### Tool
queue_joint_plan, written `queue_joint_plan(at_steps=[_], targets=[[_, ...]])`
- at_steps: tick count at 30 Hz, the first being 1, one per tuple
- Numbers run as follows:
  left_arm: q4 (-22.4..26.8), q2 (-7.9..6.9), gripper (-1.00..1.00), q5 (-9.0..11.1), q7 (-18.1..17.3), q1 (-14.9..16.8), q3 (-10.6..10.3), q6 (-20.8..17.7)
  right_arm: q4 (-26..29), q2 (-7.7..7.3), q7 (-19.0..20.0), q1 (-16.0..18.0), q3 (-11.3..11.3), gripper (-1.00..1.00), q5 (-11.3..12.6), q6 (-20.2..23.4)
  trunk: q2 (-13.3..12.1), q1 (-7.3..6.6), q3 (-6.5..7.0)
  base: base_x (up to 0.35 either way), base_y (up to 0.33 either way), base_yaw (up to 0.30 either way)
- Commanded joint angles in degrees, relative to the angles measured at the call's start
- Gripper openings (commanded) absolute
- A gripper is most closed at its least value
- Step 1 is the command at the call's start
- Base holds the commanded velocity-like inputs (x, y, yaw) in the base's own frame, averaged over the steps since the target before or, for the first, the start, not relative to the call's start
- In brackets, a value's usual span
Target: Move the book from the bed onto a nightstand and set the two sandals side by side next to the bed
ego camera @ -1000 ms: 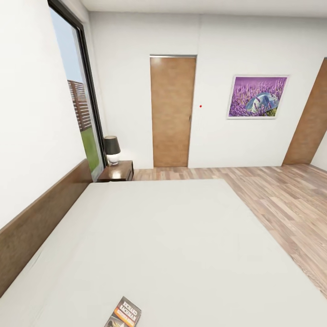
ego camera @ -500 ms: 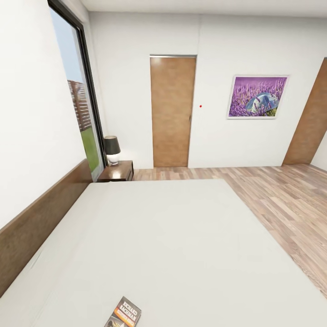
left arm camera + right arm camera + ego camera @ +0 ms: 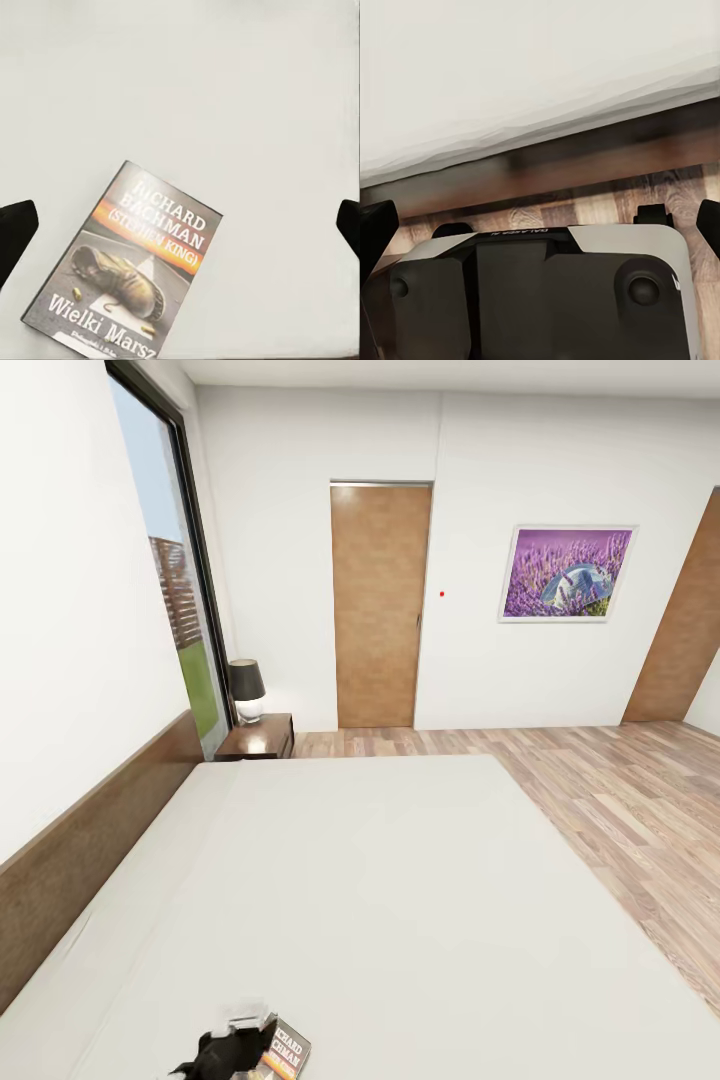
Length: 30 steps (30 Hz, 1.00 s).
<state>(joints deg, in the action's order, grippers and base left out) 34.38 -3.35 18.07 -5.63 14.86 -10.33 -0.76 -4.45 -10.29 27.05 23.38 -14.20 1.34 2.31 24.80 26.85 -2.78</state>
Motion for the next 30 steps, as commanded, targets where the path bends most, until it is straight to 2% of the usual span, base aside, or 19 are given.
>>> queue_joint_plan(at_steps=[1,6,10,13,14,19,27,30], targets=[[1.3,-0.07,1.0,0.6,0.0,0.1,-0.3,-1.0,-0.1,-0.03,0.2,0.1,-0.4,1.0,0.2,0.2,0.1,0.03,-0.13,0.0,0.0,0.0],[10.0,0.13,1.0,0.7,0.3,1.3,-0.1,-6.0,-0.1,0.0,0.2,0.1,-0.4,1.0,0.2,0.2,0.1,0.03,-0.13,0.0,0.0,0.0],[13.8,0.66,1.0,0.7,1.8,3.7,0.0,-8.2,-0.1,0.0,0.2,0.1,-0.4,1.0,0.1,0.2,0.1,0.03,-0.13,0.0,0.0,0.0],[14.6,0.86,1.0,0.7,3.7,5.3,0.1,-8.9,-0.1,0.0,0.2,0.1,-0.4,1.0,0.1,0.2,0.1,0.03,-0.13,0.0,0.0,0.0],[15.0,0.96,1.0,0.7,6.0,7.0,0.1,-9.3,-0.1,0.0,0.2,0.1,-0.4,1.0,0.1,0.2,0.1,0.03,-0.13,0.0,0.0,0.0],[15.2,1.55,1.0,1.6,10.8,9.6,0.1,-9.6,-0.1,0.0,0.2,0.1,-0.4,1.0,0.1,0.2,0.1,0.03,-0.13,0.0,0.0,0.0],[15.3,2.75,1.0,2.6,16.6,10.7,0.3,-9.3,-0.1,0.0,0.2,0.1,-0.4,1.0,0.1,0.2,0.1,0.03,-0.13,0.0,0.0,0.0],[15.0,2.85,1.0,4.0,17.8,10.7,1.1,-9.3,-0.1,0.0,0.2,0.1,-0.4,1.0,0.1,0.2,0.1,0.03,-0.13,0.0,0.0,0.0]])
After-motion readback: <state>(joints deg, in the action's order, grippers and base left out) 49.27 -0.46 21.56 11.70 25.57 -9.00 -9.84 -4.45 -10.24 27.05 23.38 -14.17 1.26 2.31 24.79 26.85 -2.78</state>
